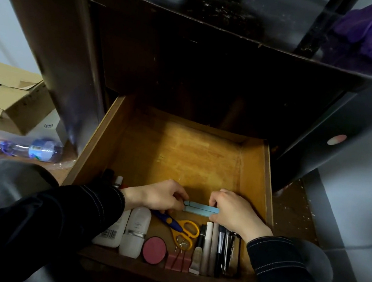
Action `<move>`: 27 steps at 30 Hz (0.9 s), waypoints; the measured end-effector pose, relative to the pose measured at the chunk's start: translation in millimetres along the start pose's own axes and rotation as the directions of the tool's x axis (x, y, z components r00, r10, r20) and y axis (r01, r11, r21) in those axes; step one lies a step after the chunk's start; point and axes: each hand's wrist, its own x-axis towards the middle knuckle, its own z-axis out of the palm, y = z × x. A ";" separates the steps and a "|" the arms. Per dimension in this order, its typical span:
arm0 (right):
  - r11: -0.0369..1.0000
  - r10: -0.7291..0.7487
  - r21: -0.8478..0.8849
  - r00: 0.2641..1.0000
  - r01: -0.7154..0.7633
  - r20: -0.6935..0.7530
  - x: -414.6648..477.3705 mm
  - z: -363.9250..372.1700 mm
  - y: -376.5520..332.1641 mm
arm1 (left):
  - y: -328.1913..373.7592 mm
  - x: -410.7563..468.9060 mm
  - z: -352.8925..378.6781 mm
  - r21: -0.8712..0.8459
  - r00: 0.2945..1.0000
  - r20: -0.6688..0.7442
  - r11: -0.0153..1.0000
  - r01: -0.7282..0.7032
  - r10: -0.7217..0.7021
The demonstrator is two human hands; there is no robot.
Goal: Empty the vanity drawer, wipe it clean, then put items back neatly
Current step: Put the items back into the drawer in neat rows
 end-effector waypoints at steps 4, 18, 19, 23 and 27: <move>1.000 0.009 0.019 1.000 -0.009 0.001 -0.7 -1.5 -1.8 | 0.6 0.9 -0.5 -0.003 1.000 -0.004 1.000 0.001 -0.001; 0.966 0.078 0.258 0.978 -0.026 -0.194 -35.9 -41.7 -14.3 | 24.2 -42.7 -37.4 -0.091 0.922 -0.370 0.983 -0.159 0.115; 0.964 0.081 0.268 0.962 -0.008 -0.261 -43.0 -50.9 -19.2 | 29.7 -51.8 -42.7 -0.102 0.895 -0.423 0.974 -0.202 0.141; 0.935 -0.016 0.262 0.767 0.239 -0.641 -69.4 -114.4 -55.6 | 63.8 -97.5 -75.0 -0.012 0.706 -0.650 0.925 -0.380 0.281; 0.865 -0.032 0.192 0.432 0.464 -0.901 -71.9 -203.2 -98.0 | 103.3 -142.7 -117.7 0.097 0.430 -0.832 0.856 -0.508 0.350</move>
